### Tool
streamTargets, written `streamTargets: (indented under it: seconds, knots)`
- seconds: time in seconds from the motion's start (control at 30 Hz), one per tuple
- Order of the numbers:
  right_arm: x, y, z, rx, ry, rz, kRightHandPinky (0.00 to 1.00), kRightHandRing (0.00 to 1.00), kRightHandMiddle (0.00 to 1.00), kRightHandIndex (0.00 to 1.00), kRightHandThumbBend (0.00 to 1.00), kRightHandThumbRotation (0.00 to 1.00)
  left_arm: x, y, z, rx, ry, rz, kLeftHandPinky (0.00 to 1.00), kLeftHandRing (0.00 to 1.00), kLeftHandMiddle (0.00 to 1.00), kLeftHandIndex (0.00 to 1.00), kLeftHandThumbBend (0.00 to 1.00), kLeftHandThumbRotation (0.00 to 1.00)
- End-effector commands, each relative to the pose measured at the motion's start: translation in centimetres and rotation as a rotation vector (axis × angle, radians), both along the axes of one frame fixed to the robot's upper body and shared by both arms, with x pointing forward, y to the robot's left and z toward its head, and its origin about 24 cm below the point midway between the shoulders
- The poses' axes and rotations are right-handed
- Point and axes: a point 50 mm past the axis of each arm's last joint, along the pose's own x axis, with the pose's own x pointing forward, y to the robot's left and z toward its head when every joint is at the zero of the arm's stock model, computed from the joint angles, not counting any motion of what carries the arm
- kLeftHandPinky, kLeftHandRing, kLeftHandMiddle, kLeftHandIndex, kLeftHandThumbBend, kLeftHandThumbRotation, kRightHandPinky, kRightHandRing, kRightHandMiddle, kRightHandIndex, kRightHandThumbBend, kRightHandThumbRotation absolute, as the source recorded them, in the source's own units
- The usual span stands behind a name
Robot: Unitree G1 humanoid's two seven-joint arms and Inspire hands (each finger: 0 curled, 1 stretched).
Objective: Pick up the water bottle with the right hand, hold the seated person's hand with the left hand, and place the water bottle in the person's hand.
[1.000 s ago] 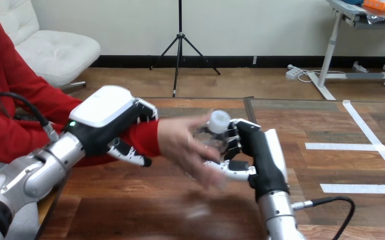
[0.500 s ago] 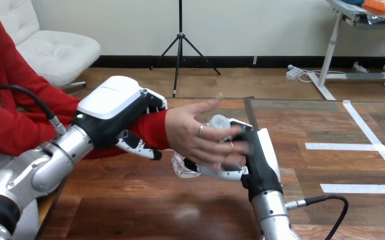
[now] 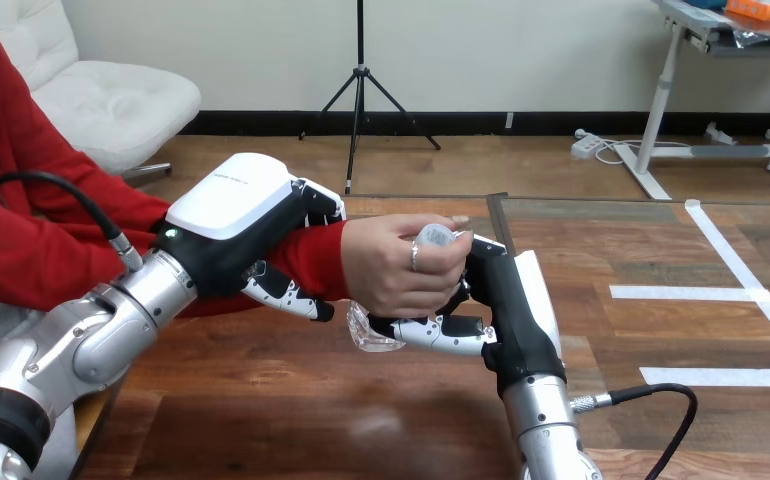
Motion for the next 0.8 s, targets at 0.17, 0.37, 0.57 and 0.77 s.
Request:
streamTargets:
  seconds: [0.17, 0.37, 0.57, 0.77]
  knots:
    - [2.07, 1.32, 4.37, 0.034, -0.175, 0.018, 0.36, 0.39, 0.52, 0.52, 0.84, 0.00, 1.24, -2.48, 4.14, -0.090, -0.165, -0.085, 0.30, 0.35, 0.41, 0.43, 0.81, 0.00]
    - [2.10, 1.31, 4.35, 0.030, -0.172, 0.014, 0.36, 0.40, 0.52, 0.52, 0.84, 0.00, 1.22, -2.34, 4.00, -0.093, -0.161, -0.083, 0.30, 0.35, 0.41, 0.43, 0.80, 0.00]
    - [2.14, 1.29, 4.31, 0.026, -0.171, 0.010, 0.35, 0.40, 0.52, 0.52, 0.83, 0.00, 1.20, -2.30, 3.84, -0.097, -0.158, -0.082, 0.30, 0.36, 0.42, 0.43, 0.79, 0.00]
    - [2.20, 1.28, 4.28, 0.023, -0.169, 0.007, 0.35, 0.40, 0.52, 0.52, 0.84, 0.00, 1.19, -2.18, 3.74, -0.096, -0.150, -0.078, 0.30, 0.35, 0.42, 0.43, 0.78, 0.01]
